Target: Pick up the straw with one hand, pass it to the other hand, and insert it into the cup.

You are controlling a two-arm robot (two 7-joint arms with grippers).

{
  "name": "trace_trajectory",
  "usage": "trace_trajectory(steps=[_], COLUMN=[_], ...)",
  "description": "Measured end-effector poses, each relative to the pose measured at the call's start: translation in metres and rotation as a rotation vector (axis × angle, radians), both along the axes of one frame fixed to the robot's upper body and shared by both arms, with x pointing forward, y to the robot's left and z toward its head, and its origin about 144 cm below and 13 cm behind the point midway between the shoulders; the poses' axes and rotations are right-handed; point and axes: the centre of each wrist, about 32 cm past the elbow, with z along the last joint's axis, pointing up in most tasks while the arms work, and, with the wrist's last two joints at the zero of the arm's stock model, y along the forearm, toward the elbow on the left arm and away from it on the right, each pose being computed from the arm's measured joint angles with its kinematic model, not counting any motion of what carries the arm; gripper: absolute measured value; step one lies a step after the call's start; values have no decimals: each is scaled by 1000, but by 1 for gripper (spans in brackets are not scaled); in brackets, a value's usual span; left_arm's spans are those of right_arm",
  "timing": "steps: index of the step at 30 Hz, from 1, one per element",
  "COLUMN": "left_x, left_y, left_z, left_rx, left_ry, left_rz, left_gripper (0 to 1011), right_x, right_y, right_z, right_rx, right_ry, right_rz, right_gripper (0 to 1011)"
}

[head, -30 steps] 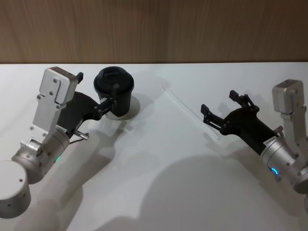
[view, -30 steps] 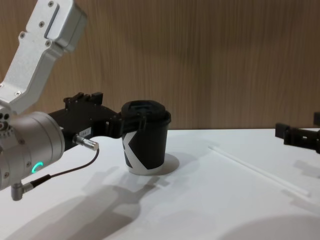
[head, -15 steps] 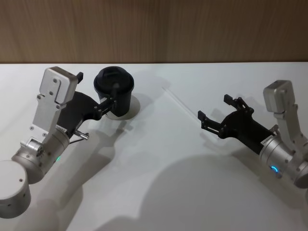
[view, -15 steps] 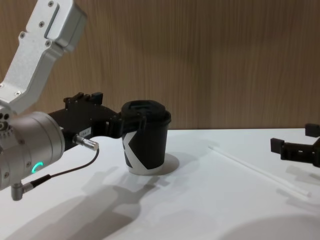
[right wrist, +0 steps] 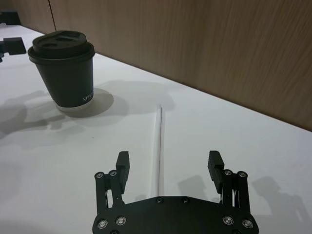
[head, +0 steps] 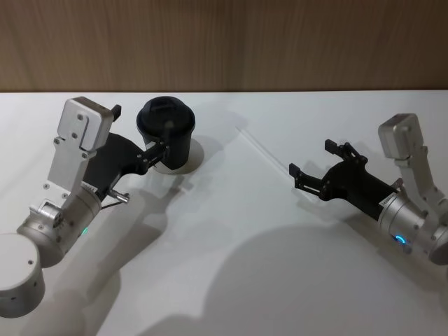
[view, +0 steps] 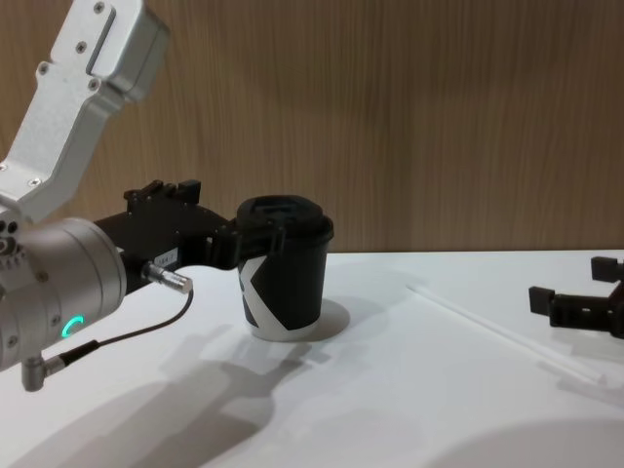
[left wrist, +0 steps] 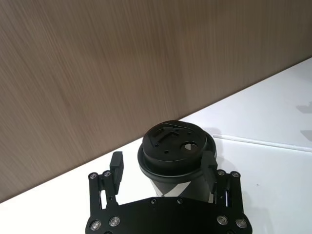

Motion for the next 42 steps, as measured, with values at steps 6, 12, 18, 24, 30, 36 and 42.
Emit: trace_trajectory(steps=[6,12,18,24,30,36,42], left_x=[0,0,0,0,0,0,0], left_y=[0,0,0,0,0,0,0], left_z=[0,0,0,0,0,0,0], left_rx=[0,0,0,0,0,0,0], left_ry=[0,0,0,0,0,0,0], left_rz=[0,0,0,0,0,0,0], left_gripper=[1000,1000,1000,1000,1000,1000,1000], right_x=[5,9,13,15,17,18,19], right_y=[-4,-6,-8,-9,-10,-10,-11], right_z=[-2,-4,-7,-10,-12,-13,-14], right_rx=[-4,-3,-5,-7,-11,-15,-18], right_ry=[21,43,63,77,88,99,111], right_rz=[7,12,18,21,23,24,25], right_gripper=[1001,1001,1001,1001,1001,1001,1001])
